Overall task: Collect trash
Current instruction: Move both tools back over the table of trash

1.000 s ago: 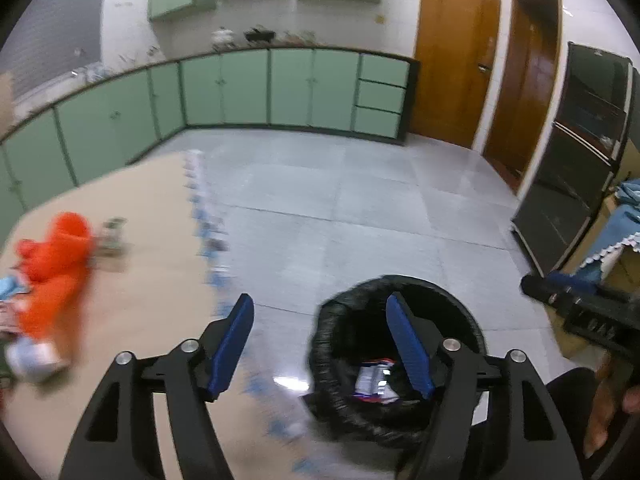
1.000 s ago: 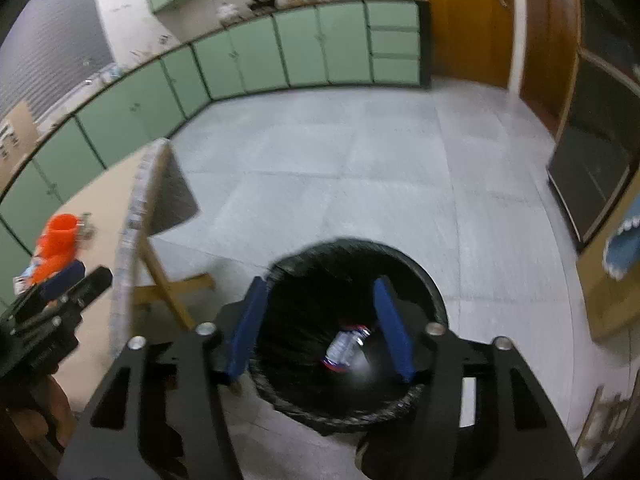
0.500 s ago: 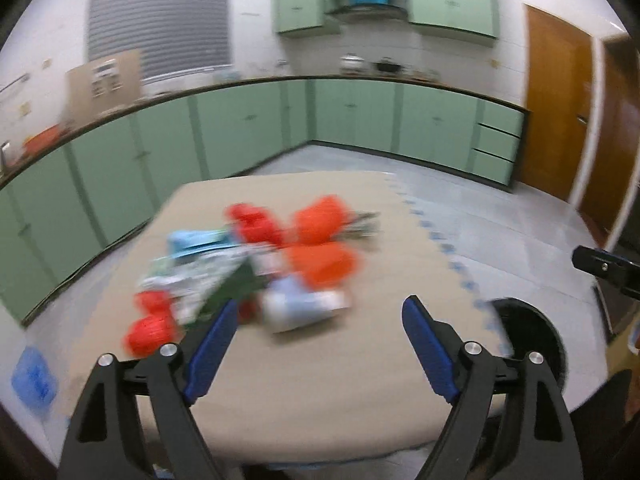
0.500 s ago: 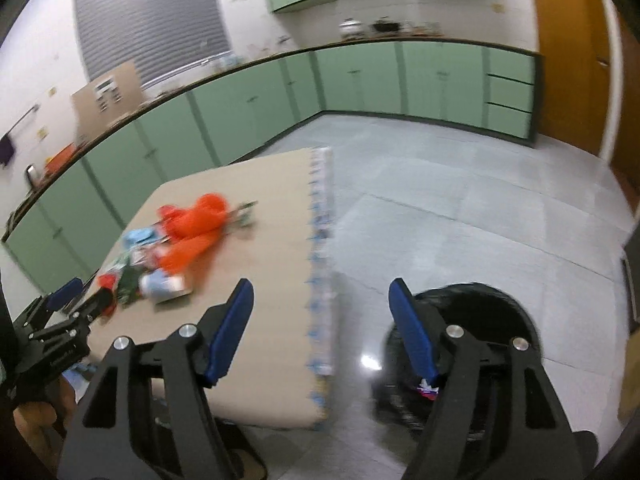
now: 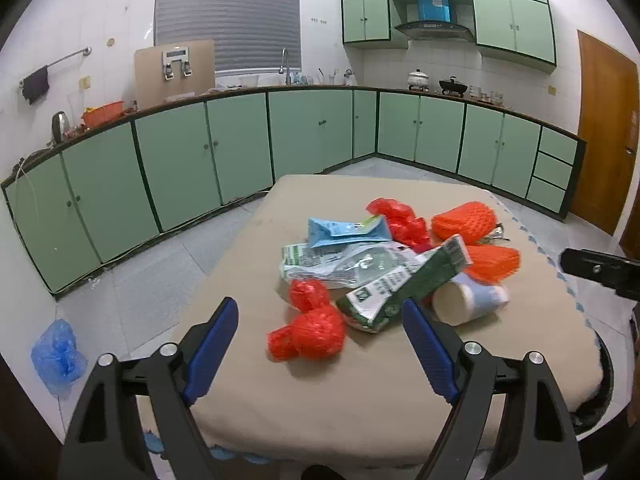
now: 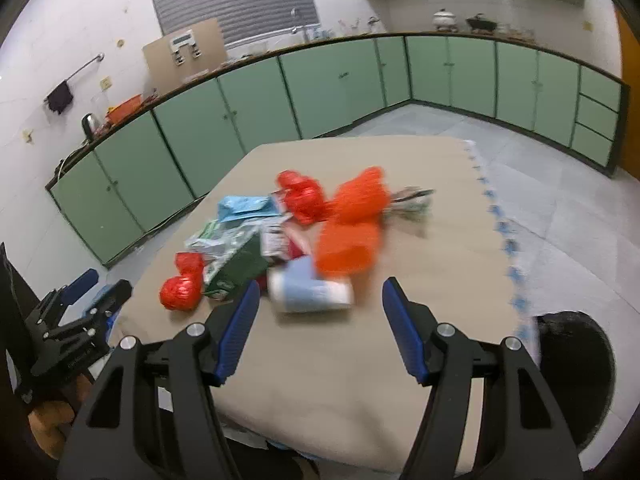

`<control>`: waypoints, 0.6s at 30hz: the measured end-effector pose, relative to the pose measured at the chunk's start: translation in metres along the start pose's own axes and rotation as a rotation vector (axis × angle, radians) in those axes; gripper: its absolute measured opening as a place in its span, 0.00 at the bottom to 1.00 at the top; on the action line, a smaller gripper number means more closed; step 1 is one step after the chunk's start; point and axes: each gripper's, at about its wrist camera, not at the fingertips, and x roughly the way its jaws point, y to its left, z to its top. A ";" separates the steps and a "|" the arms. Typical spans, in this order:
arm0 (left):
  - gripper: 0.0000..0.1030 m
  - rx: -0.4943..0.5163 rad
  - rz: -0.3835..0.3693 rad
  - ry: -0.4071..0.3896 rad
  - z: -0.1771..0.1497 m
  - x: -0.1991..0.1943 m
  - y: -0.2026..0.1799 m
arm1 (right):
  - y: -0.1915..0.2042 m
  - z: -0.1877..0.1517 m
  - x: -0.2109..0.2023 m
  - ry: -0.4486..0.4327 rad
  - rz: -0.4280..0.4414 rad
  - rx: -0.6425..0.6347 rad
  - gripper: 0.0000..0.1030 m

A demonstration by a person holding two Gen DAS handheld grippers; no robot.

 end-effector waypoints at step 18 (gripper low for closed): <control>0.76 -0.055 -0.047 0.006 -0.010 0.033 0.039 | 0.033 0.010 0.092 0.031 0.024 0.022 0.51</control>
